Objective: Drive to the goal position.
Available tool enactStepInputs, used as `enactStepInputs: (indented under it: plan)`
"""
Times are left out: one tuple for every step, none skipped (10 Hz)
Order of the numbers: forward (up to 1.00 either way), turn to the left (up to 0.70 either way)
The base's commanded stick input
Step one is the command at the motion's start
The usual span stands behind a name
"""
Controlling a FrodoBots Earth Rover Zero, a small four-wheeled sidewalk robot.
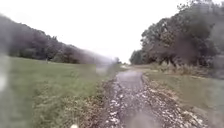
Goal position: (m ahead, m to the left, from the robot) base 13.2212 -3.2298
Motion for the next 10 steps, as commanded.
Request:
enactStepInputs:
  plan:
    - [0.7,-0.35]
    - [0.7,-0.35]
    - [0.7,0.0]
    - [0.7,0.0]
    - [0.7,0.0]
    - [0.7,0.0]
    - [0.7,0.0]
    - [0.7,0.0]
    - [0.7,0.0]
    - [0.7,0.0]
